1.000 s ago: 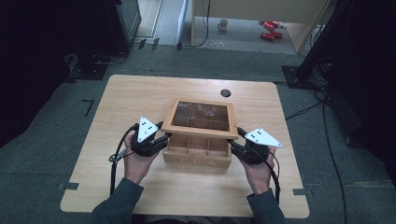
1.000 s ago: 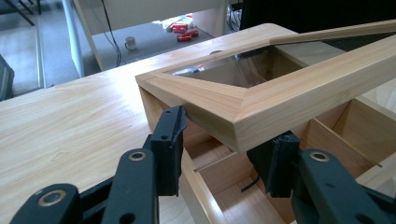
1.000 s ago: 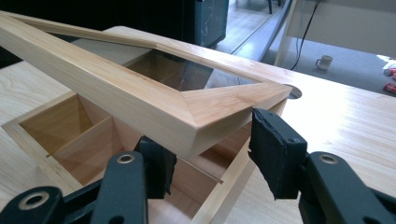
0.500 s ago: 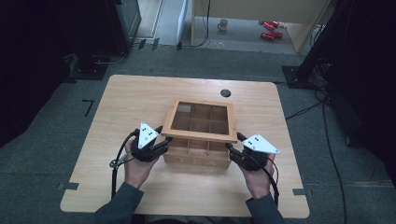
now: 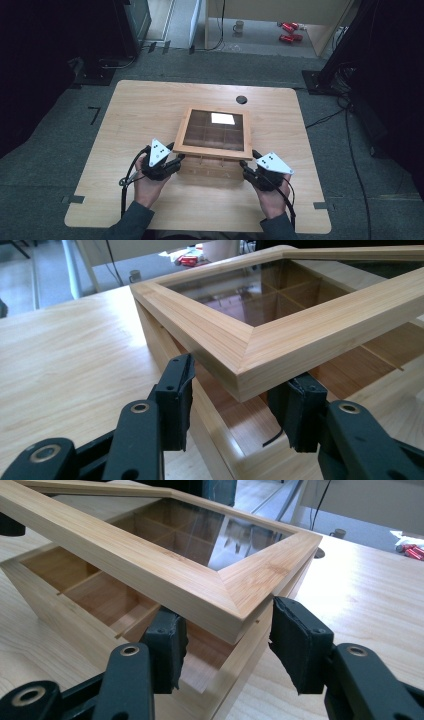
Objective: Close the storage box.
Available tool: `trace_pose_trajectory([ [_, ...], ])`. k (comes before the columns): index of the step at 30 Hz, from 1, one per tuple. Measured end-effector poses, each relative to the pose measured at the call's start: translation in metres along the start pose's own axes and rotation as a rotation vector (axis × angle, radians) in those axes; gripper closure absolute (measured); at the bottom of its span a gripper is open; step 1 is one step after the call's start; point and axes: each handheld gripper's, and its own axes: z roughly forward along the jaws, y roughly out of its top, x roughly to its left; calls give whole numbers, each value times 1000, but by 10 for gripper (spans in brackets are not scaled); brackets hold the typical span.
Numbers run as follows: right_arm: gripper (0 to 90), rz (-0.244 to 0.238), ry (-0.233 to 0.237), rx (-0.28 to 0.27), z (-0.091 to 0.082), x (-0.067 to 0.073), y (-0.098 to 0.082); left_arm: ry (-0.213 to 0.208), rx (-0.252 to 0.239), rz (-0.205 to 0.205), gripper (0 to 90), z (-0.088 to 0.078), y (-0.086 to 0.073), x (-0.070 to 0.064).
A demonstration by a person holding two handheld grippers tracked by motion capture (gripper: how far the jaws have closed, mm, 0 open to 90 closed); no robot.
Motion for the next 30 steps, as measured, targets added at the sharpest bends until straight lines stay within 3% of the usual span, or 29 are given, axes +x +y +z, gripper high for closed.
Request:
trace_pose_trajectory([
  [9,487,-20,-9,1,-1,5,-8,2,5,2,541,1,-8,-4],
  [30,485,-13,1,13,-1,6,-19,1,9,-4,533,0,-18,-8],
])
